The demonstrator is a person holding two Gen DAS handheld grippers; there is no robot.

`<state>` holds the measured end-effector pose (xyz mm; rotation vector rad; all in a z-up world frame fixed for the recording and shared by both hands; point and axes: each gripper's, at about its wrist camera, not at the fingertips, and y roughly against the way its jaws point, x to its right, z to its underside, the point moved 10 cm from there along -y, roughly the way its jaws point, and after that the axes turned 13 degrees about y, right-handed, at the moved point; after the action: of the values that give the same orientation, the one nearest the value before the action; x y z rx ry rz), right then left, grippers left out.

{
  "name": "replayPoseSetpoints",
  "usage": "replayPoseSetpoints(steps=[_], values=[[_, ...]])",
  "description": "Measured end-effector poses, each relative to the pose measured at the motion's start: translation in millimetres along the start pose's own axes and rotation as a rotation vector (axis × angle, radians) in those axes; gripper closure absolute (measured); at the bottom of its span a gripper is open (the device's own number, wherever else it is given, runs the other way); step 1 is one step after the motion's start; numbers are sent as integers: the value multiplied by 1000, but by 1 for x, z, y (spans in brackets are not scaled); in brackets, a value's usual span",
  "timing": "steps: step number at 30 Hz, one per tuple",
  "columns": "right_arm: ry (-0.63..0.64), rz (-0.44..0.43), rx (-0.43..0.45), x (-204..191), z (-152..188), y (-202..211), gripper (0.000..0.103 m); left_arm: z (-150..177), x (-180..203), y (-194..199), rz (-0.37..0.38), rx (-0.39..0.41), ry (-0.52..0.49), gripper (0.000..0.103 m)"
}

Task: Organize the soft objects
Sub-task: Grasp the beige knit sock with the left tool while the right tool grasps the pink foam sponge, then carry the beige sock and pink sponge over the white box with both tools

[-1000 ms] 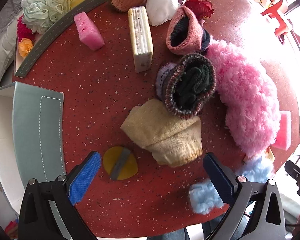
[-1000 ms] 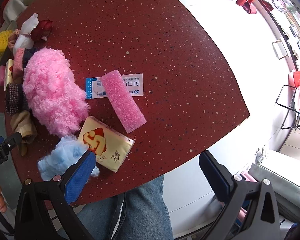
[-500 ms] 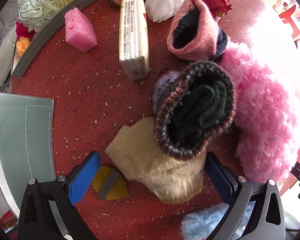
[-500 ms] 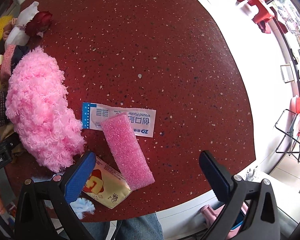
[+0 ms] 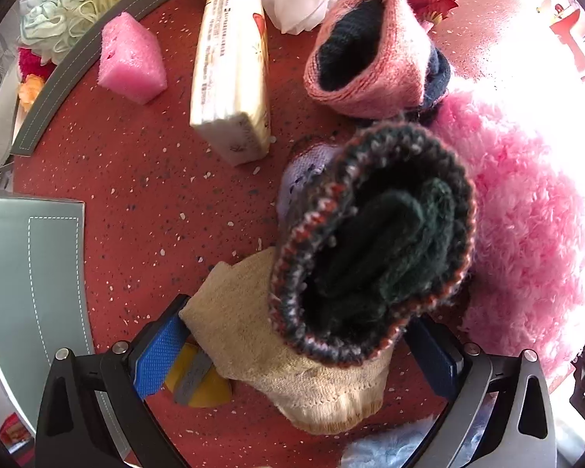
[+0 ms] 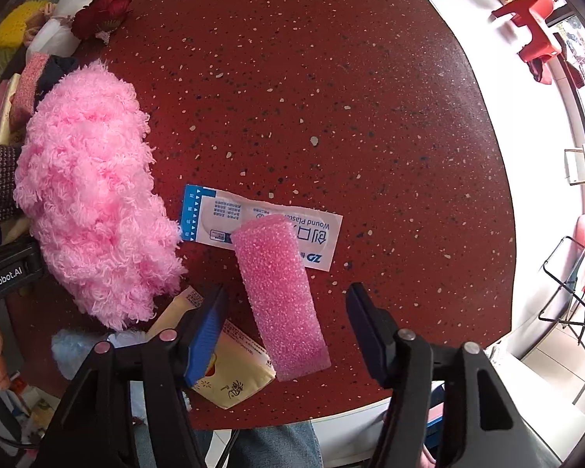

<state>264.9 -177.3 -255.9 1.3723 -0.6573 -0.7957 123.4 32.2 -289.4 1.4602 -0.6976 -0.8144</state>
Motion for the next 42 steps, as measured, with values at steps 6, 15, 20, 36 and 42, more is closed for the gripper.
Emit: replayPoseSetpoints(steps=[6,15,20,36,42], values=[[-13,-28,5,-10,-2,-5,76,-7,-5,-17,63,-64,41,0],[-48,-57,34,6,29,20,76,-22,-9,-12,78,-14,39,47],[-100,-100,73,7,29,37,76,-25,-20,-5,153,-20,26,77],[-278,-205,154,8,109,94,77,46,-51,53,290,117,-162,77],[-285,-220,209,-31,117,100,77,65,-64,108,312,167,-211,77]])
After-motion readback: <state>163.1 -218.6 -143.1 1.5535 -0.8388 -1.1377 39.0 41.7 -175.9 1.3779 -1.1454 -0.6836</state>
